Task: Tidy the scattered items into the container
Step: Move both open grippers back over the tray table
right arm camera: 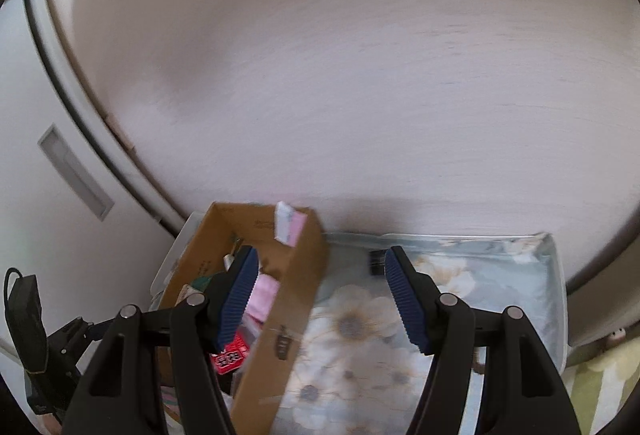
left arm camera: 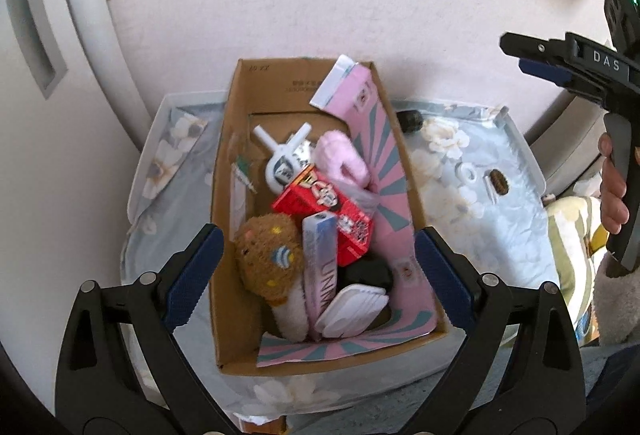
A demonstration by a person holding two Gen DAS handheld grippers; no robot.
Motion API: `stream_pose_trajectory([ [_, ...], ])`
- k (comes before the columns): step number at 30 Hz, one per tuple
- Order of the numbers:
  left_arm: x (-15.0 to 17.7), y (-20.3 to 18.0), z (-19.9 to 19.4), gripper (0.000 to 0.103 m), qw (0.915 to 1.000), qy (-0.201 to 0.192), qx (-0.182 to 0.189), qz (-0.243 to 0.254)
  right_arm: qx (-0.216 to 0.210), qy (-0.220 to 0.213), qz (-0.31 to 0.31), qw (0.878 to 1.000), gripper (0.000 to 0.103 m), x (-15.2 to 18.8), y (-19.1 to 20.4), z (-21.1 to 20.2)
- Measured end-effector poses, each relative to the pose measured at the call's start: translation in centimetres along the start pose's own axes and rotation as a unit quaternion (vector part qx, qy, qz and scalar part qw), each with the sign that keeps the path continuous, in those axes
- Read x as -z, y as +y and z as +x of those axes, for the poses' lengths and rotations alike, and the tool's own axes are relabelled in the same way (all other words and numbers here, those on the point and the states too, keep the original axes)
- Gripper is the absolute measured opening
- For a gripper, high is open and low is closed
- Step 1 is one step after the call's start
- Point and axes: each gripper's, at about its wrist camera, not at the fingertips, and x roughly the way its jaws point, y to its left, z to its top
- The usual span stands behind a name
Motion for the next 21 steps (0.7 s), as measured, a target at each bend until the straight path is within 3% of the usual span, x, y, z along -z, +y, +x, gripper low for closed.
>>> stream_pose_trajectory([
  [8,-1.1,-3.7,-0.8,0.096,0.9993,-0.016,0.015,0.030,0.026,-0.031,0.035,0.999,0.062,0.1,-4.6,-3.5],
  [14,-4.0,-8.2,-0.7,0.096,0.9972,-0.028,0.037,0.059,0.051,-0.038,0.054,0.997,0.062,0.9,-8.0,-5.2],
  [21,-7.4,-13.1,2.3,0.102,0.9946,-0.004,0.082,0.064,0.080,-0.020,0.067,0.994,0.062,2.7,-11.7,-5.5],
])
